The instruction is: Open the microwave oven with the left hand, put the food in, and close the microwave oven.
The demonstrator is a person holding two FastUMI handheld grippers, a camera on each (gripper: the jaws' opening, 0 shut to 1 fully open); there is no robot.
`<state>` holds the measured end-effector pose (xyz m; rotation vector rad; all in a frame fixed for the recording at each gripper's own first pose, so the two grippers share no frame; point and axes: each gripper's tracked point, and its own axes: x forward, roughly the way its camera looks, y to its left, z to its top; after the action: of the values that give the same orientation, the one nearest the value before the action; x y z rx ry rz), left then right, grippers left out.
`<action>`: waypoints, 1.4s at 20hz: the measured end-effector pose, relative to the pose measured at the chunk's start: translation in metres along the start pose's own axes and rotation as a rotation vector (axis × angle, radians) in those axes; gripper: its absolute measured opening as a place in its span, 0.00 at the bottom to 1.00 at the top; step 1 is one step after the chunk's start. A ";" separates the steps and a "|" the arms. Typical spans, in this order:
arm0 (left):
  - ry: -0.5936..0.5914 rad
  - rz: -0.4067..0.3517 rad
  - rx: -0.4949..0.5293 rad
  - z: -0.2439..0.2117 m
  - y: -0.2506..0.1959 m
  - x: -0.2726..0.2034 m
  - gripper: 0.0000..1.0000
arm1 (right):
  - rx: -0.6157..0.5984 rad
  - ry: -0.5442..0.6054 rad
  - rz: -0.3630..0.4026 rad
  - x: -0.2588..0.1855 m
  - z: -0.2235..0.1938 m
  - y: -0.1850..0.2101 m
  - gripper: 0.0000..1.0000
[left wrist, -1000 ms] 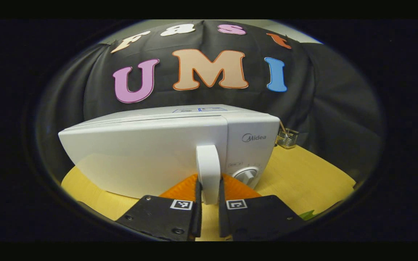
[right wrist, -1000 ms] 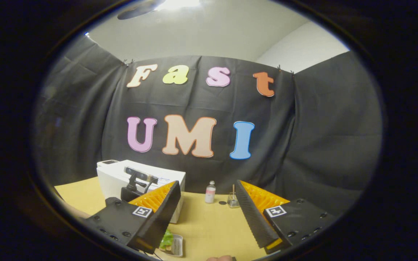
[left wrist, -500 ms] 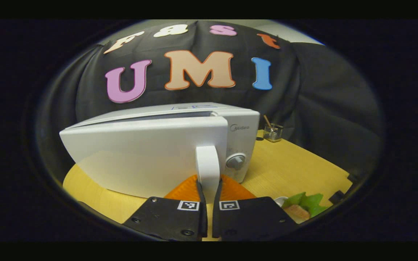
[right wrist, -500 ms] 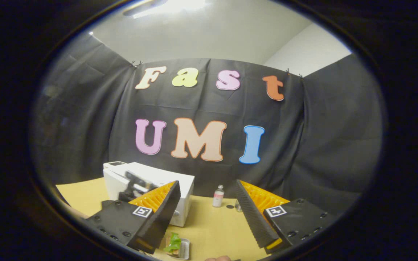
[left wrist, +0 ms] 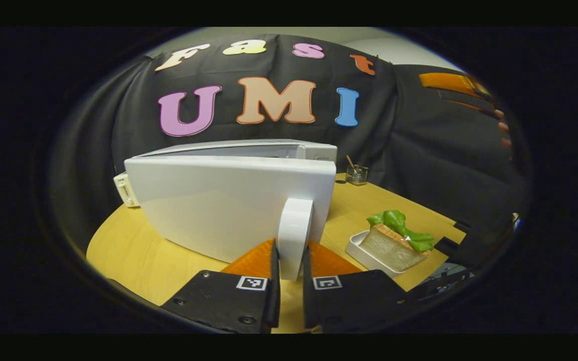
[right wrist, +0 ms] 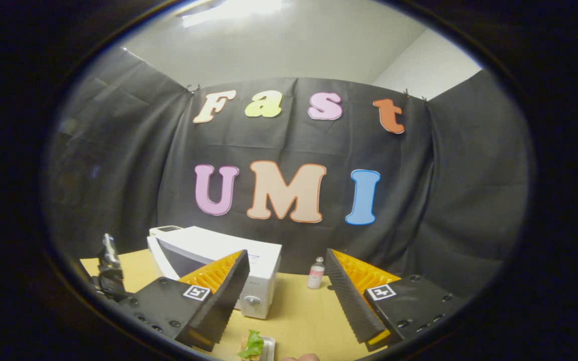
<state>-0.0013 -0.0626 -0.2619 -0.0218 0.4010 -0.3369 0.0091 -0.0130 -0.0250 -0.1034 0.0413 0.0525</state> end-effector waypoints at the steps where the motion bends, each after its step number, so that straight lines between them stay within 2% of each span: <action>1: 0.007 0.023 -0.009 -0.005 0.007 -0.011 0.22 | 0.002 0.005 0.009 0.004 -0.004 0.005 0.97; 4: 0.169 0.154 -0.070 -0.056 0.044 -0.037 0.26 | 0.019 0.011 0.038 0.012 -0.009 0.018 0.97; 6: 0.241 0.266 -0.117 -0.081 0.076 -0.061 0.39 | 0.026 0.017 0.065 0.018 -0.013 0.029 0.97; 7: 0.270 0.306 -0.155 -0.090 0.091 -0.072 0.48 | 0.028 0.022 0.080 0.022 -0.016 0.034 0.97; 8: 0.283 0.348 -0.195 -0.099 0.107 -0.087 0.63 | 0.031 0.022 0.095 0.024 -0.016 0.040 0.97; 9: 0.274 0.394 -0.223 -0.101 0.125 -0.100 0.66 | 0.033 0.022 0.112 0.026 -0.016 0.047 0.97; 11: 0.276 0.449 -0.257 -0.110 0.148 -0.123 0.83 | 0.031 0.027 0.143 0.030 -0.020 0.060 0.97; 12: 0.279 0.450 -0.271 -0.113 0.155 -0.130 1.00 | 0.030 0.031 0.159 0.032 -0.023 0.066 0.97; 17: 0.324 0.415 -0.305 -0.119 0.173 -0.153 1.00 | 0.015 0.040 0.209 0.034 -0.025 0.086 0.97; 21: 0.287 0.421 -0.181 -0.104 0.194 -0.172 1.00 | 0.015 0.034 0.195 0.033 -0.025 0.086 0.97; 28: 0.264 0.458 -0.158 -0.089 0.204 -0.201 1.00 | -0.010 0.076 0.215 0.021 -0.046 0.091 0.97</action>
<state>-0.1452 0.2000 -0.2850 -0.0387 0.6780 0.1470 0.0238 0.0740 -0.0814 -0.1102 0.1283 0.2640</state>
